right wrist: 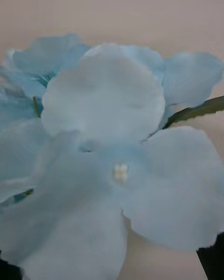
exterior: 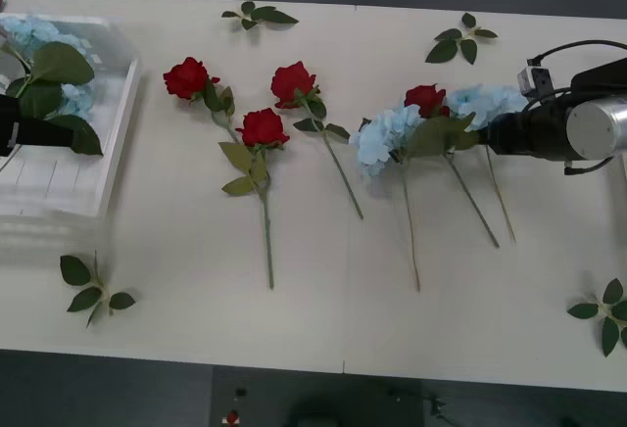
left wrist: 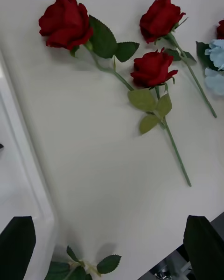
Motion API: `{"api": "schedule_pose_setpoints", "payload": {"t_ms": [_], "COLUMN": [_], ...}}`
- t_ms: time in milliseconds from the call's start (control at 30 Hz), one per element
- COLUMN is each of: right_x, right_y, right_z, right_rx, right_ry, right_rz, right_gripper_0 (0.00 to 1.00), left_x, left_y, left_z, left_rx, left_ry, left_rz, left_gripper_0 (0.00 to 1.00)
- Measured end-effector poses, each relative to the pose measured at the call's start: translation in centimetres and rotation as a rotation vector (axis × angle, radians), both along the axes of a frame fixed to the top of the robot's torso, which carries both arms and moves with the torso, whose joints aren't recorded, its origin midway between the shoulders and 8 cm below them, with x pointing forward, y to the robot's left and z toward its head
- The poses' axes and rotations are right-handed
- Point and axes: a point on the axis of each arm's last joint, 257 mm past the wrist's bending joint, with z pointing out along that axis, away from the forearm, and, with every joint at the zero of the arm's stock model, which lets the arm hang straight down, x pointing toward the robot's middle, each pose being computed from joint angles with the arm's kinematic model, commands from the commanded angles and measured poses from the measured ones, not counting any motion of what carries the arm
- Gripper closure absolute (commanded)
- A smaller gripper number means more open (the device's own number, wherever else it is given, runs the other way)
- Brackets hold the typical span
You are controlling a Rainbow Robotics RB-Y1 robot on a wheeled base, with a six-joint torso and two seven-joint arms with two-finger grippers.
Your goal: Put the red flowers into the right box and the blue flowers into the left box
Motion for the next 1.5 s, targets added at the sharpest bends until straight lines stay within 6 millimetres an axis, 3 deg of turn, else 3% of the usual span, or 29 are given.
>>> {"api": "schedule_pose_setpoints", "payload": {"t_ms": [233, 467, 533, 600, 667, 800, 867, 1133, 1267, 1500], "right_x": [2.3, 3.2, 3.4, 3.6, 3.7, 3.9, 3.9, 3.8, 3.8, 3.5], "right_y": [-0.8, -0.9, -0.9, -0.6, -0.4, -0.2, -0.2, 0.9, 1.9, 2.7], "right_z": [-0.4, -2.7, -3.1, -3.0, -3.0, -2.9, -2.9, -2.6, -0.5, 5.2], "right_rx": [-0.100, -0.172, -0.179, -0.174, -0.164, -0.153, -0.153, -0.093, 0.011, 0.170], "right_ry": [-0.033, -0.017, -0.011, -0.012, -0.013, -0.015, -0.015, -0.011, -0.022, -0.080], "right_rz": [-0.014, -0.008, -0.014, -0.017, -0.022, -0.028, -0.028, -0.031, -0.033, -0.021], "right_gripper_0": [0.00, 0.00, 0.16, 0.73, 1.00, 1.00, 1.00, 1.00, 1.00, 1.00], "left_x": [1.3, 4.5, 5.3, 5.9, 6.4, 7.6, 8.1, 10.0, 11.1, 11.9], "left_y": [-5.7, -10.7, -12.2, -13.3, -14.0, -14.4, -14.6, -15.3, -16.0, -17.8], "left_z": [-2.7, -4.3, -4.8, -5.4, -5.9, -6.9, -7.5, -9.5, -9.9, -12.4], "left_rx": [0.003, 0.009, 0.011, 0.000, 0.004, 0.084, 0.112, 0.165, 0.183, 0.124], "left_ry": [0.117, 0.139, 0.141, 0.164, 0.175, 0.125, 0.103, -0.006, -0.103, -0.142], "left_rz": [0.036, 0.134, 0.170, 0.234, 0.289, 0.320, 0.340, 0.449, 0.475, 0.493], "left_gripper_0": [0.07, 0.08, 0.07, 0.07, 0.07, 0.08, 0.00, 0.00, 0.00, 0.00]}}
